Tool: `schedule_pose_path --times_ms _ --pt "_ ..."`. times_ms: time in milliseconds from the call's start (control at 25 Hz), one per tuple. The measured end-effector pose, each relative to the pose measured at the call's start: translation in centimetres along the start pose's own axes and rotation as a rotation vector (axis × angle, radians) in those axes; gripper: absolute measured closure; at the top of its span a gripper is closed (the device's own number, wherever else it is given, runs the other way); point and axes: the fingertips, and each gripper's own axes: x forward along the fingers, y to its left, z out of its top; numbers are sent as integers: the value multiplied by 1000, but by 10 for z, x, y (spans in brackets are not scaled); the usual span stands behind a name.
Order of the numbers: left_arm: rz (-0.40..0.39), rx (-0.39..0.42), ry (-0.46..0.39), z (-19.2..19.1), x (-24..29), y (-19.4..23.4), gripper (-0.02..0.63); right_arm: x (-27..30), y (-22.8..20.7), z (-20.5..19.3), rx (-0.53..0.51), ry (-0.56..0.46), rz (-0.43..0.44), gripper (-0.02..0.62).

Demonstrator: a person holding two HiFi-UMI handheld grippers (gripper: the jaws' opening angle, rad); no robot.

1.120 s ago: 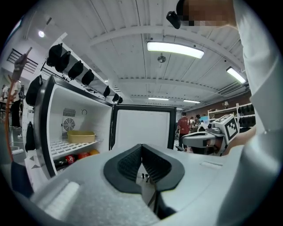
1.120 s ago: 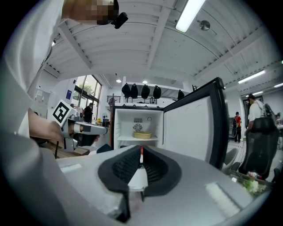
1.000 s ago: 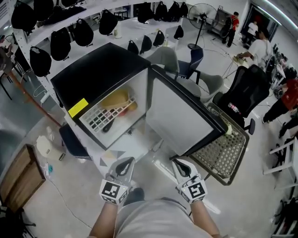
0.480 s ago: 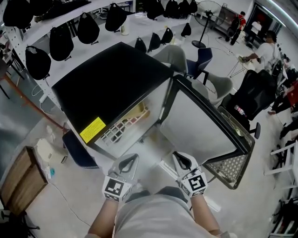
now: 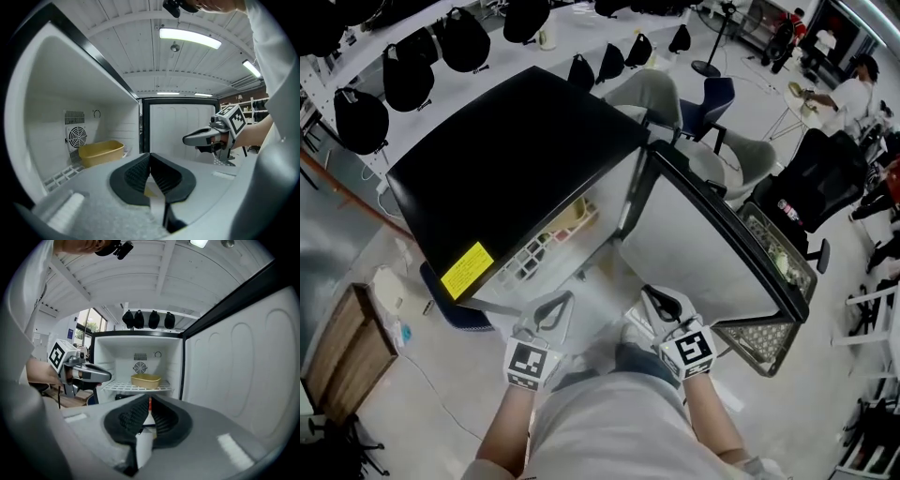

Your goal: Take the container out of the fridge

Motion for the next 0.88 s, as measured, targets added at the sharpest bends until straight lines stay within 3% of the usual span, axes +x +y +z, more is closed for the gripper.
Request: schedule_pose_path --times_ms 360,760,880 --pt "102 72 78 18 45 25 597 13 -30 -4 41 38 87 577" --pt "173 286 300 16 95 64 592 21 -56 -10 79 45 129 577" --pt "177 323 360 11 107 74 516 22 -62 -13 78 55 139 577"
